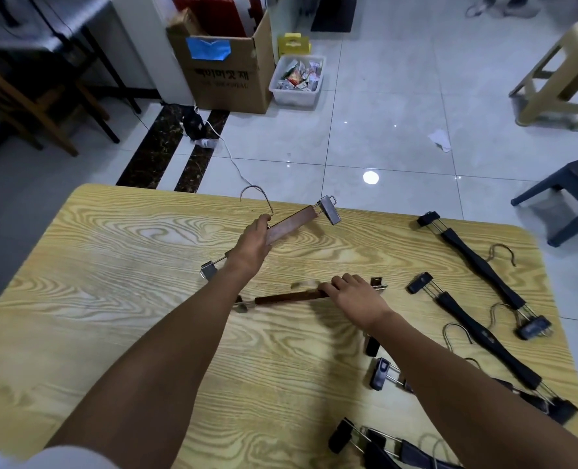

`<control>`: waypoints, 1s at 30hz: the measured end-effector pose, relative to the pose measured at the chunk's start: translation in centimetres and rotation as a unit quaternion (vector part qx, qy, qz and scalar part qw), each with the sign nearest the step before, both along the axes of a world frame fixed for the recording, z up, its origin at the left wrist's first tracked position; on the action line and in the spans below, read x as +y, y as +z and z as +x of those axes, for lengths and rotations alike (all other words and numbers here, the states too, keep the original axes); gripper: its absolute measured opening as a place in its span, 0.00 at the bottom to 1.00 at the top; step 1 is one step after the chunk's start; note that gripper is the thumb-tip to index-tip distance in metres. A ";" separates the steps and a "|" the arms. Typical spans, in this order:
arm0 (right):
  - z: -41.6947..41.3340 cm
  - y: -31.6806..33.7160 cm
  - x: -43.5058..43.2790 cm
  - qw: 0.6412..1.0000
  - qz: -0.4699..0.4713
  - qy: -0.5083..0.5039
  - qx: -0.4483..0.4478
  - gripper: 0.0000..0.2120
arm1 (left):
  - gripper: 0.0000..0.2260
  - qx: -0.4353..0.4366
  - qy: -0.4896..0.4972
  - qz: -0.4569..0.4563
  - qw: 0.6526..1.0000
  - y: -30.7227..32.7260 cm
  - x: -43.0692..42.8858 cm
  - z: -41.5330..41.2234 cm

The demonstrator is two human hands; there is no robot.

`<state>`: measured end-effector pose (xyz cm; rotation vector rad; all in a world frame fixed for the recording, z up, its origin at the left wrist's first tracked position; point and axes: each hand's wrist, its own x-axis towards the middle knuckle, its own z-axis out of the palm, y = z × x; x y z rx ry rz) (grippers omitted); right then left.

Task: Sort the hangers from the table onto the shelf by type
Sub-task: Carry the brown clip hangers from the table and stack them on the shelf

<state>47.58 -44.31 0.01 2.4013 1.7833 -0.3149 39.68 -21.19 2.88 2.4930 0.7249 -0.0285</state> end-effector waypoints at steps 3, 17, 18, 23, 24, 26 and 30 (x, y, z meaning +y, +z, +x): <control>-0.5 0.3 0.2 1.000 0.006 -0.012 -0.009 0.22 | 0.28 -0.008 0.012 0.019 1.000 1.1 0.6 -0.6; -1.5 4.5 0.6 0.997 0.031 -0.060 -0.033 0.21 | 0.27 -0.023 0.044 0.053 0.997 5.8 1.8 -4.0; -1.5 5.0 0.7 0.997 0.041 -0.063 -0.028 0.21 | 0.26 -0.025 0.046 0.054 0.997 6.2 1.8 -4.3; -1.4 7.0 0.5 0.995 0.081 -0.053 0.001 0.20 | 0.25 -0.030 0.058 0.071 0.995 8.9 1.2 -5.7; -1.5 7.5 0.4 0.995 0.093 -0.045 -0.008 0.19 | 0.25 -0.025 0.066 0.084 0.994 9.4 1.0 -6.0; -1.4 8.4 0.3 0.991 0.117 -0.022 -0.065 0.18 | 0.24 -0.023 0.101 0.099 0.990 10.6 0.6 -6.8; -1.4 10.0 -0.3 0.976 0.197 0.000 -0.091 0.17 | 0.20 -0.055 0.137 0.129 0.981 13.1 -1.0 -8.7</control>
